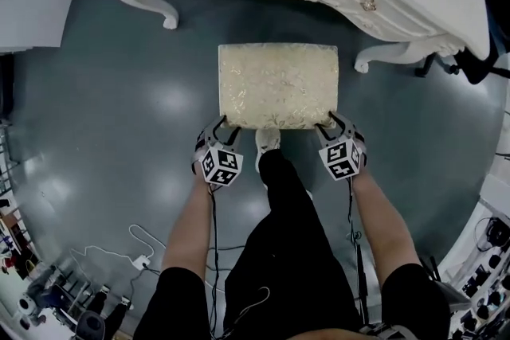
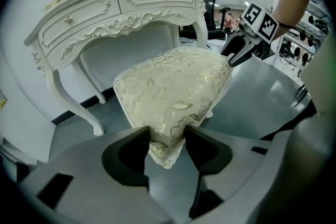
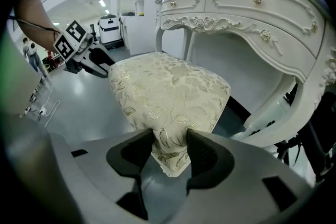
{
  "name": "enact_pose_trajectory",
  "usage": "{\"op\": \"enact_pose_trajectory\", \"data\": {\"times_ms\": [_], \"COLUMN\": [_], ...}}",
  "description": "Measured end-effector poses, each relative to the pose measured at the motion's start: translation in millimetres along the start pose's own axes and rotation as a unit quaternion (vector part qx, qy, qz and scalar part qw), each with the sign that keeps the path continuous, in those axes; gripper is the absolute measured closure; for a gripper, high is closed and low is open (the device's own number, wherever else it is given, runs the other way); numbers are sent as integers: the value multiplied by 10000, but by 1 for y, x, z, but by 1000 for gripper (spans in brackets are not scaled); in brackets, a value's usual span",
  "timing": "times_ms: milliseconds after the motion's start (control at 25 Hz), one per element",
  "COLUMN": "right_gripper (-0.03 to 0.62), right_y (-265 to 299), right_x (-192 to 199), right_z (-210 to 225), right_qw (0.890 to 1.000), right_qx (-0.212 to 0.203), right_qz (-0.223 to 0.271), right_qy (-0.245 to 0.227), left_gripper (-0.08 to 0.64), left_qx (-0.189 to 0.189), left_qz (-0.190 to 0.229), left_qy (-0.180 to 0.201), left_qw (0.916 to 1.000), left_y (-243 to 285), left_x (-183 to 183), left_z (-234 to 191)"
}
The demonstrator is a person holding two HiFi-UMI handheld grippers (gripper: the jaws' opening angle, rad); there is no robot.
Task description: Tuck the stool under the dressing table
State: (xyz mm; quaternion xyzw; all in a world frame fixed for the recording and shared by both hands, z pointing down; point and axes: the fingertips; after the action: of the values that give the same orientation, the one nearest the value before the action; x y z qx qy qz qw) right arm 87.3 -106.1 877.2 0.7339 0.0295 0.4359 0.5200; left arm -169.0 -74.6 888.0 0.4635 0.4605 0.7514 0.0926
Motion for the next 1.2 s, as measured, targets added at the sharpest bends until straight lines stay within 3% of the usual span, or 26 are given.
{"op": "enact_pose_trajectory", "data": {"times_ms": [480,640,1200], "right_gripper": [365,365,364], "right_y": [57,75,118], "right_x": [-69,-95,-119], "right_z": [26,27,70], "right_qw": [9995,9992,9978], "right_qx": [262,197,344], "right_qz": [124,-118,-142], "right_qy": [136,325,546], "left_gripper": [334,334,334], "left_qx": [-49,-133,-26], "left_qz": [-14,-119,-329], "left_qy": [113,287,599], "left_qw": [9999,9994,9977], "left_y": [37,45,105], "left_x": [-22,-27,-65], "left_z": [-93,-130,-182]}}
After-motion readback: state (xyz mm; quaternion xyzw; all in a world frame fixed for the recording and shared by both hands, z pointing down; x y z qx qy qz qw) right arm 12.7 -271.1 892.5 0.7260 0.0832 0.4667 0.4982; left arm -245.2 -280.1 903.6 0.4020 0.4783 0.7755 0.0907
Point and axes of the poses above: the fingertips, and each gripper's own axes: y forward along the fingers, z to its right, x out of its underside, and after that the axes turned 5 degrees about z, right-handed
